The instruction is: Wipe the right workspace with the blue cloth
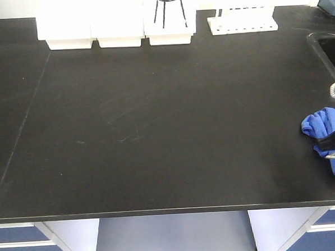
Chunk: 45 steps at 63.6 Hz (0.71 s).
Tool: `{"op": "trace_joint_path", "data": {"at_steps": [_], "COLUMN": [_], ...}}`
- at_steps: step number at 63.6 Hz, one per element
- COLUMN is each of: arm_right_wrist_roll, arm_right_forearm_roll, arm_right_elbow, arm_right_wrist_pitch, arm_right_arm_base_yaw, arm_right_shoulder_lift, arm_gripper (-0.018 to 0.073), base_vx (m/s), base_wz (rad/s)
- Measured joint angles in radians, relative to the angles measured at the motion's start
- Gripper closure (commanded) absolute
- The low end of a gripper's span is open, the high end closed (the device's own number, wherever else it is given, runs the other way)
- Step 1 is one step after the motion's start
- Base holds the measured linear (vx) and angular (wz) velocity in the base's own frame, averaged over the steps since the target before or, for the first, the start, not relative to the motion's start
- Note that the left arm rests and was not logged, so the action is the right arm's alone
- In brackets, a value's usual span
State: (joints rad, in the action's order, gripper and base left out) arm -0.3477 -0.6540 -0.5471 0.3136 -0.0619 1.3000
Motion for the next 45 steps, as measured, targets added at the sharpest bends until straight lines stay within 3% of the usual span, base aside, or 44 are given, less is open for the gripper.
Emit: {"op": "trace_joint_path", "data": {"at_steps": [6, 15, 28, 35, 45], "arm_right_wrist_roll": [-0.080, -0.211, -0.242, -0.244, -0.238], "arm_right_forearm_roll": [0.000, -0.001, -0.008, -0.009, -0.009], "arm_right_elbow": [-0.018, -0.090, -0.185, -0.193, -0.193], "arm_right_wrist_pitch": [0.000, -0.012, -0.016, -0.020, -0.039], "arm_right_arm_base_yaw": [-0.001, -0.035, -0.098, -0.103, -0.103], "arm_right_shoulder_lift": [0.077, 0.190, 0.321, 0.366, 0.392], "arm_gripper": [0.0087, 0.0084, 0.0094, 0.0137, 0.0293], "base_vx": [0.00, 0.00, 0.00, 0.00, 0.00], "base_wz": [0.00, 0.00, 0.00, 0.00, 0.00]}}
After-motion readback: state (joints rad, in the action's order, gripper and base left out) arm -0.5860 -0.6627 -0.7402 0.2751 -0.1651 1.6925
